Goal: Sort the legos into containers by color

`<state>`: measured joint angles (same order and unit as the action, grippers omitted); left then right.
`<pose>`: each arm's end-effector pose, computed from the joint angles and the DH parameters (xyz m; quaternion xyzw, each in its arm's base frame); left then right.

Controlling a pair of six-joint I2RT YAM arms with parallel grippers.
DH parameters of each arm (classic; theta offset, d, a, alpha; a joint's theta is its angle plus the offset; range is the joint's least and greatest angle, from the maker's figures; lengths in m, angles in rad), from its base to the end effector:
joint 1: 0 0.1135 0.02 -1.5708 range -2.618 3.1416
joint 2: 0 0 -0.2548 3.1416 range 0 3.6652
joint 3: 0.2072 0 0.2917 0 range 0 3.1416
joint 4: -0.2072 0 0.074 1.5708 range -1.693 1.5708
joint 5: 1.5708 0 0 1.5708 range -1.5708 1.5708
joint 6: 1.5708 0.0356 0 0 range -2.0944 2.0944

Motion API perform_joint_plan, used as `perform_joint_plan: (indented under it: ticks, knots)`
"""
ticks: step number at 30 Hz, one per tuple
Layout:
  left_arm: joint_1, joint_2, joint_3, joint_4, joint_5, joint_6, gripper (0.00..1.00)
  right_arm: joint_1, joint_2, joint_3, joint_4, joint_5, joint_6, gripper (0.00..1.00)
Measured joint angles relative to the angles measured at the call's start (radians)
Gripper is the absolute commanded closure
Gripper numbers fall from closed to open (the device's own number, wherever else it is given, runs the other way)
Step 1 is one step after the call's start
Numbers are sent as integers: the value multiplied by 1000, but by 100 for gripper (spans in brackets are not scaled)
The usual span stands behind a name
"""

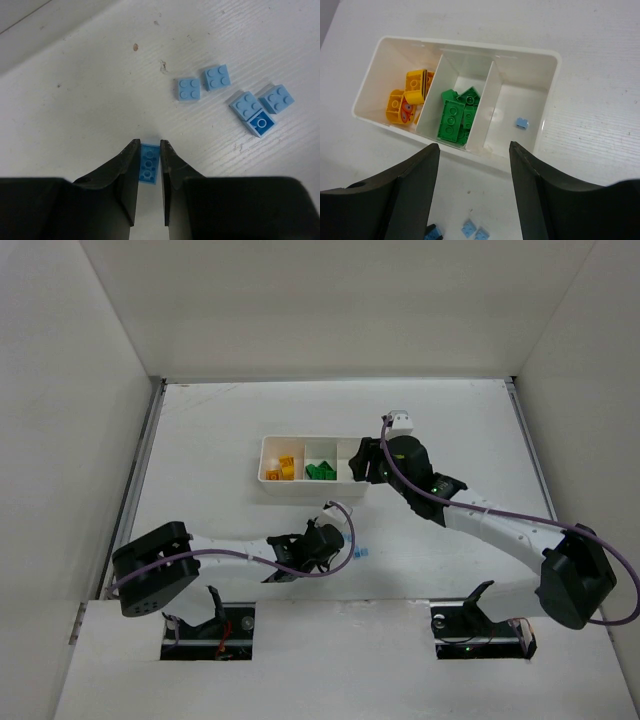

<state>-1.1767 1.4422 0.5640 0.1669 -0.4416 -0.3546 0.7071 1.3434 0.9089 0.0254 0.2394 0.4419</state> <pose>0.1278 -0.2677 0.1155 0.2708 0.8496 -0.1382 0.4311 0.2688 0.2186 0.2528 -0.0448 0.8314 0.2123 0.5116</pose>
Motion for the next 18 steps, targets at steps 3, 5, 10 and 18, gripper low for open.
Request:
perform_joint_plan:
  ticks: [3, 5, 10, 18]
  knots:
    - [2, -51, -11, -13, 0, -7, 86, 0, -18, -11, 2, 0, 0, 36]
    - [8, -99, -15, -23, 0, -12, 86, 0, -29, -16, 5, 0, 0, 36]
    - [35, -197, -7, -42, 2, -23, 86, -1, -67, -51, 8, 6, 8, 37]
    - [112, -162, 165, -29, 42, -17, 86, -42, -191, -208, 36, 51, 72, 49]
